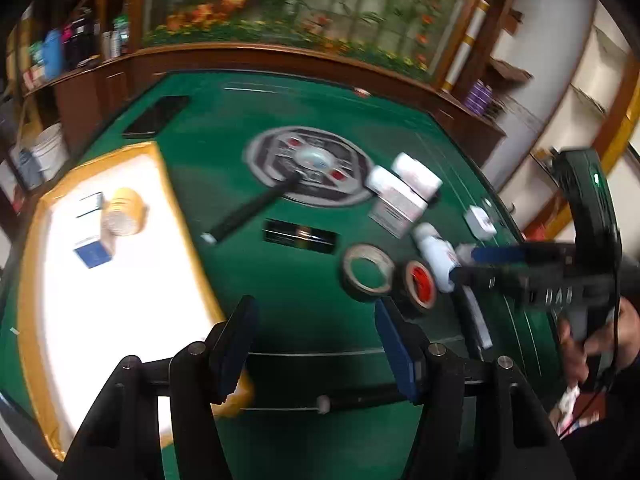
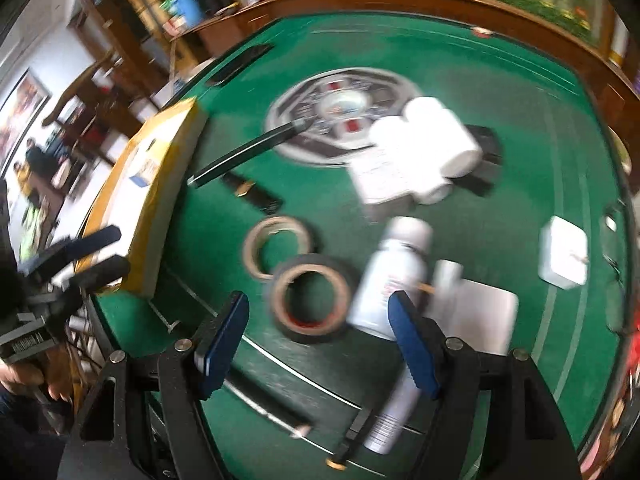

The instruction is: Organize rigid objects

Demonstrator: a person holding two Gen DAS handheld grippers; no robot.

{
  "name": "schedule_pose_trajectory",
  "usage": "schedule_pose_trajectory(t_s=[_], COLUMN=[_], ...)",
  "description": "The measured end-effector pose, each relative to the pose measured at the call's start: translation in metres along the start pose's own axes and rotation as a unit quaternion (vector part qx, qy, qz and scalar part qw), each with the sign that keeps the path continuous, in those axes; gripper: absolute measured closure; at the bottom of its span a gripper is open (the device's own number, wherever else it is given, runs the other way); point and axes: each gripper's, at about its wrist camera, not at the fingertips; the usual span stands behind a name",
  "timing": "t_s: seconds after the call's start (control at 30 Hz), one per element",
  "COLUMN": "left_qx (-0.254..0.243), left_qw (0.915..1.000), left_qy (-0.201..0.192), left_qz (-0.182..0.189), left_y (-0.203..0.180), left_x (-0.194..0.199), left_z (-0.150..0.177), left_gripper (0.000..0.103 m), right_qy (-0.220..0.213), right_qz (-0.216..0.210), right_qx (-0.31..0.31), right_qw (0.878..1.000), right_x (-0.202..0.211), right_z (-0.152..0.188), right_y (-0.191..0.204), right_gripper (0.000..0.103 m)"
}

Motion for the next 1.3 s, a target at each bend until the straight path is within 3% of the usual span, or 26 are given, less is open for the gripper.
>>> schedule_pose_trajectory(t_s=[0.23, 0.37, 0.6, 0.73, 0.77, 0.83, 0.93, 1.03, 1.13, 1.23, 1.3], left_qx=[-0.062, -0.115, -0.234, -0.252, -0.268, -0.31, -0.325, -0.318, -0.256, -0.153, -0.095], left_qw=[0.9969, 0.9899, 0.9639, 0.9542, 0.9481, 0.9394, 0.9338, 0.9389, 0.9594, 0.9828, 0.9907], left_qy=[0.038, 0.075, 0.122, 0.161, 0.171, 0.147, 0.143, 0.114, 0.097, 0.085, 0.087], left_qz=[0.029, 0.036, 0.033, 0.015, 0.008, -0.009, -0.041, -0.063, -0.068, -0.058, -0.045], left_y=[-0.042, -0.066, -0.078, -0.069, -0.07, -0.077, -0.085, -0.087, -0.08, -0.06, -0.044], left_x=[-0.023, -0.038, -0.027, -0.031, -0.033, -0.03, -0.043, -0.047, -0.058, -0.068, -0.067], left_z=[0.001, 0.002, 0.043, 0.07, 0.078, 0.089, 0.093, 0.086, 0.065, 0.035, 0.029], left_gripper=[0.039, 0.039, 0.039, 0.039, 0.039, 0.039, 0.038, 0.052, 0.077, 0.085, 0.085], right_qy=[-0.021, -0.023, -0.009, -0.004, 0.002, 0.005, 0.002, 0.007, 0.004, 0.001, 0.003], right_qz=[0.011, 0.016, 0.01, 0.0, -0.002, -0.007, 0.0, -0.007, 0.002, 0.001, 0.005], right_qx=[-0.087, -0.117, -0.108, -0.106, -0.108, -0.102, -0.09, -0.083, -0.062, -0.065, -0.075], right_qw=[0.996, 0.993, 0.994, 0.994, 0.994, 0.995, 0.996, 0.996, 0.998, 0.998, 0.997], right_x=[0.022, 0.031, 0.037, 0.033, 0.031, 0.029, 0.027, 0.024, 0.025, 0.025, 0.023], right_z=[0.036, 0.061, 0.089, 0.096, 0.096, 0.093, 0.085, 0.076, 0.07, 0.066, 0.064], right_y=[-0.051, -0.072, -0.072, -0.07, -0.069, -0.066, -0.061, -0.054, -0.044, -0.043, -0.045], right_gripper=[0.032, 0.032, 0.032, 0.032, 0.032, 0.032, 0.032, 0.032, 0.032, 0.032, 0.032])
Point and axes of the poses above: each gripper's, at about its wrist camera, not at the fingertips, and x roughly against the way its jaws point, y to its left, z to its underside, and after that the axes turned 9 degrees about y, right-handed
